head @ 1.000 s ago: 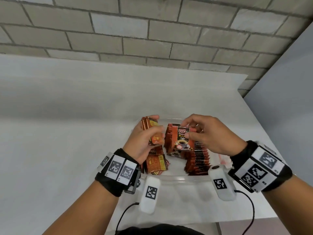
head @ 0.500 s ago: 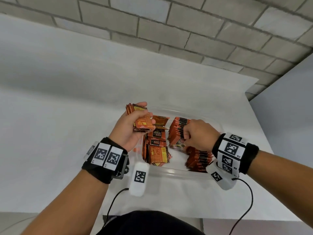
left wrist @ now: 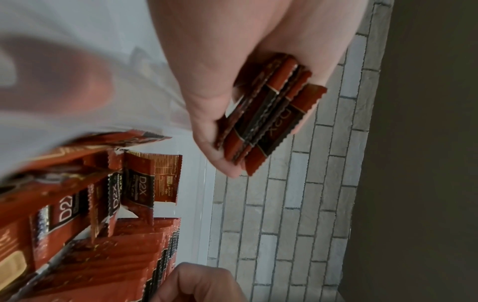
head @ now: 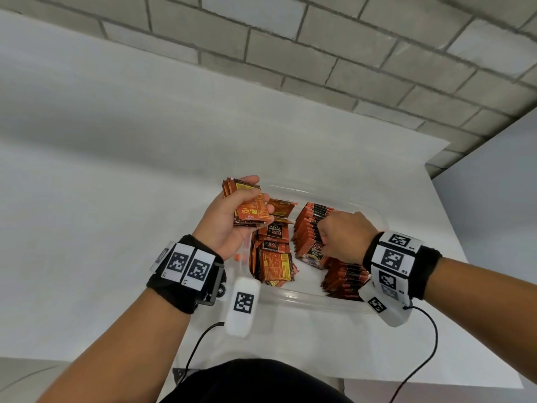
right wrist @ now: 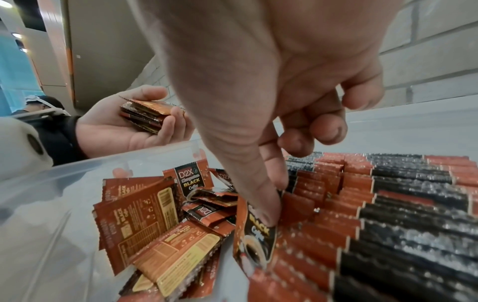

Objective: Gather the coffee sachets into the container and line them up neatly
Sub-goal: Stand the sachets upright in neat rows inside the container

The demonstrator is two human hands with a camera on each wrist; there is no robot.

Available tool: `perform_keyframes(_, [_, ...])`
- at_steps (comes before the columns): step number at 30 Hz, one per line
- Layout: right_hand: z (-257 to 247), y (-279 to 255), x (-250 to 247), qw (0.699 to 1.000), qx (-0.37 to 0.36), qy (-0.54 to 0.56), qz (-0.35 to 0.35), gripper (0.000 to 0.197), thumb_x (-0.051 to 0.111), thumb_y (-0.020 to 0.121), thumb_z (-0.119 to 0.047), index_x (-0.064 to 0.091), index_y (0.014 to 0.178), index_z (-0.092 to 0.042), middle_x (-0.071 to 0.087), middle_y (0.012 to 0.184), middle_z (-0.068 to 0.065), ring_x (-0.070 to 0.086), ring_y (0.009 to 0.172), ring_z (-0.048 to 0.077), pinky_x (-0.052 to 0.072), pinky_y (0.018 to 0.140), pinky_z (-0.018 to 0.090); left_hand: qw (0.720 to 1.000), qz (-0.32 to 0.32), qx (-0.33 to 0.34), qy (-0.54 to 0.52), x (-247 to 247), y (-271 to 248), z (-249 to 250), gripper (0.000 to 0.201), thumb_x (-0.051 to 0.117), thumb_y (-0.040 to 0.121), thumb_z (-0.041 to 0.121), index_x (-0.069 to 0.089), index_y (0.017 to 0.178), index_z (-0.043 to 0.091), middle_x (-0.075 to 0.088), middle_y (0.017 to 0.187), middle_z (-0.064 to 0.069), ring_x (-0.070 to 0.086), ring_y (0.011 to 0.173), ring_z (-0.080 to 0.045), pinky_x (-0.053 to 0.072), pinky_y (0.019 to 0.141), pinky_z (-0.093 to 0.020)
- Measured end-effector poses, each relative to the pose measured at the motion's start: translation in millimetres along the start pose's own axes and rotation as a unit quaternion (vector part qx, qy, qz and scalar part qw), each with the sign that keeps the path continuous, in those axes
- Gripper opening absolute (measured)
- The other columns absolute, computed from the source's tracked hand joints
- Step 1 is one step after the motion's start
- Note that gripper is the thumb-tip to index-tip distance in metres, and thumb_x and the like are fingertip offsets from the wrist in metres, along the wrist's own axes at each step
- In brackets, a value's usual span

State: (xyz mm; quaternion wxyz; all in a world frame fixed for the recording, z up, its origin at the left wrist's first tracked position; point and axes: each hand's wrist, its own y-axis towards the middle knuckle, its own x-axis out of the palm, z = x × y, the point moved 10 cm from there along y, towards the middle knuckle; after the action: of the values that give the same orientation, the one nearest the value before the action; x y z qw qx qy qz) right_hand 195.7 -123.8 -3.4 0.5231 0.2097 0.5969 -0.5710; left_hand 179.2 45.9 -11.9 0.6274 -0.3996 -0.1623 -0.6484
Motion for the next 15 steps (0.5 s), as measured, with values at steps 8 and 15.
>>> perform_keyframes(8, [-2.7, -1.3, 1.3, 1.000, -0.021, 0.007, 0.000, 0.010, 0.058, 0.085, -0.021, 0.060, 0.092, -0.014, 0.063, 0.091, 0.001, 0.058, 0.084, 0.020, 0.043, 0.075, 0.033, 1.000, -0.007, 0.003, -0.009, 1.0, -0.7, 0.5, 0.034, 0.059, 0.075, 0.011, 0.058, 0.109, 0.013, 0.065, 0.083, -0.012, 0.065, 0.071, -0.023, 0.056, 0.068, -0.035])
perform_keyframes(15, [0.7, -5.7, -0.8, 0.999, -0.024, 0.028, 0.014, 0.015, 0.064, 0.083, -0.027, 0.054, 0.091, -0.019, 0.061, 0.093, -0.003, 0.056, 0.084, 0.019, 0.042, 0.071, 0.031, 1.000, -0.012, 0.009, -0.009, 0.6, -0.4, 0.8, 0.038, 0.061, 0.072, 0.013, 0.058, 0.110, 0.013, 0.065, 0.083, -0.011, 0.066, 0.071, -0.022, 0.057, 0.069, -0.035])
